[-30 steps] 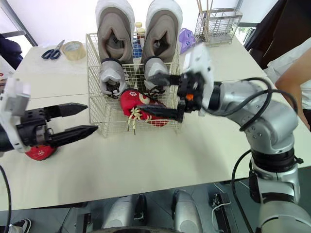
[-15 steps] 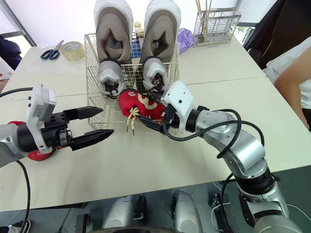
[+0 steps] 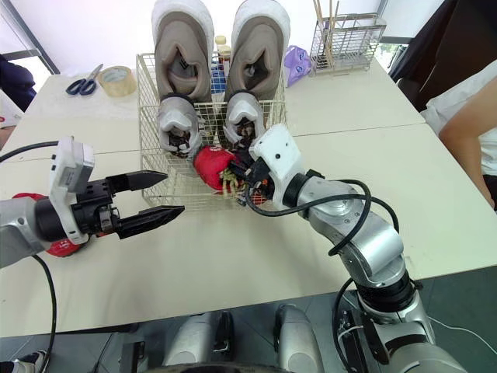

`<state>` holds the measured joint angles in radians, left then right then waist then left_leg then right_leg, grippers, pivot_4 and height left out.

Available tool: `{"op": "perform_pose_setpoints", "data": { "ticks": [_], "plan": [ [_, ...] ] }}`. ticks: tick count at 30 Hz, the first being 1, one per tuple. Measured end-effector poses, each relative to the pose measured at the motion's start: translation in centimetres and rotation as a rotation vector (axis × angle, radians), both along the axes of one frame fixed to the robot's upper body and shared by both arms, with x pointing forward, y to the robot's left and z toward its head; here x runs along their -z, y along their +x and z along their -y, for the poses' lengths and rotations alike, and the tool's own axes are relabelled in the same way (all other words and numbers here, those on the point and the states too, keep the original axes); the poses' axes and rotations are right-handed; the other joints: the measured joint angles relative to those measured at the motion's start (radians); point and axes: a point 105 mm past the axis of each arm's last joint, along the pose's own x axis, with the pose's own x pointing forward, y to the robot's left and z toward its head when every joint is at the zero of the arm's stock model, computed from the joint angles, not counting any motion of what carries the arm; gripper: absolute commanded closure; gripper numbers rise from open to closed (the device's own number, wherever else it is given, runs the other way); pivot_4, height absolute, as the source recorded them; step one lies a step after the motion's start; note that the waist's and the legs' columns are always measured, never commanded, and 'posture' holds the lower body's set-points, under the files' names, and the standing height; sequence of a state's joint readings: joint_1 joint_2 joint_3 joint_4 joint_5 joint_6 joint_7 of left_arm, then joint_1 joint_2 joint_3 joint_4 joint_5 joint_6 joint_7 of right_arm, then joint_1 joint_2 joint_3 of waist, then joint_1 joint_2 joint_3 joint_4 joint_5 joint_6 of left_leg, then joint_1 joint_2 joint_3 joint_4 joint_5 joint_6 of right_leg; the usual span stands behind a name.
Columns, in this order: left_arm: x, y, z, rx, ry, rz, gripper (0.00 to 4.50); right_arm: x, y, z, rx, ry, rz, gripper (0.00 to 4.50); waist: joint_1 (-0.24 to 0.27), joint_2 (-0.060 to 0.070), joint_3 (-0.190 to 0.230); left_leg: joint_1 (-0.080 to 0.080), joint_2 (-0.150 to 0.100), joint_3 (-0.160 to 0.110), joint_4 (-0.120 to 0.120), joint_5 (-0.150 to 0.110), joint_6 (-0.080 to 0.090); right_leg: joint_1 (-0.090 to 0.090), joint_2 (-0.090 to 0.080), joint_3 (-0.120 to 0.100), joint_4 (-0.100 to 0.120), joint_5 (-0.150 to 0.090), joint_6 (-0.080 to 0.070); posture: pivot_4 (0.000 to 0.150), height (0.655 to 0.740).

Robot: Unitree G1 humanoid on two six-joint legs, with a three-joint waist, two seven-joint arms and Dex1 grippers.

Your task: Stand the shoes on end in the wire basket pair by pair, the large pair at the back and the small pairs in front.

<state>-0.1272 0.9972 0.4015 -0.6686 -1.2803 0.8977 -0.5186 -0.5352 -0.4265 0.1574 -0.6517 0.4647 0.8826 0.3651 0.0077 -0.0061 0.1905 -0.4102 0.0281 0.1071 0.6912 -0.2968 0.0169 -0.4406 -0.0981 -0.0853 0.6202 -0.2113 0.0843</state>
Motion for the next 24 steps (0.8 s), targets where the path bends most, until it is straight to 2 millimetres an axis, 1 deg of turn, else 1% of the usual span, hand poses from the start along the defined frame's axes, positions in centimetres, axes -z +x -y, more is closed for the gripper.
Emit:
{"op": "perform_pose_setpoints", "data": {
  "ticks": [6, 14, 19, 24],
  "plan": [
    [1.3, 1.0, 0.4, 0.015, -0.03, -0.033, 0.0, -0.4, -0.4, 1.4, 0.086, 0.031, -0.013, 4.43, 0.007, 0.0, 0.0, 0.0, 0.0, 0.0, 0.0, 0.0, 0.0, 0.001, 0.0, 0.0, -0.001, 0.0, 0.0, 0.15, 0.74],
    [1.8, 2.2, 1.4, 0.067, -0.051, -0.033, 0.0, -0.4, -0.9, 2.9, 0.215, 0.094, -0.062, 4.43, 0.005, -0.001, -0.001, 0.0, 0.0, 0.0, 0.0, 0.0, 0.0, 0.001, 0.0, 0.0, -0.001, 0.0, 0.0, 0.15, 0.74],
    [1.9, 2.8, 1.5, 0.082, -0.055, -0.031, 0.0, -0.1, -0.9, 3.5, 0.295, 0.224, -0.137, 4.43, 0.006, -0.002, -0.001, 0.0, 0.0, -0.001, 0.0, 0.0, 0.001, 0.002, 0.0, 0.0, -0.001, 0.0, 0.0, 0.15, 0.74],
    [2.0, 2.9, 1.7, 0.09, -0.056, -0.029, 0.0, 0.3, -1.1, 4.0, 0.342, 0.3, -0.189, 4.43, 0.007, -0.002, -0.001, 0.0, 0.0, -0.002, 0.0, 0.0, 0.001, 0.002, 0.0, -0.001, -0.001, 0.0, 0.0, 0.15, 0.74]
  ]
}}
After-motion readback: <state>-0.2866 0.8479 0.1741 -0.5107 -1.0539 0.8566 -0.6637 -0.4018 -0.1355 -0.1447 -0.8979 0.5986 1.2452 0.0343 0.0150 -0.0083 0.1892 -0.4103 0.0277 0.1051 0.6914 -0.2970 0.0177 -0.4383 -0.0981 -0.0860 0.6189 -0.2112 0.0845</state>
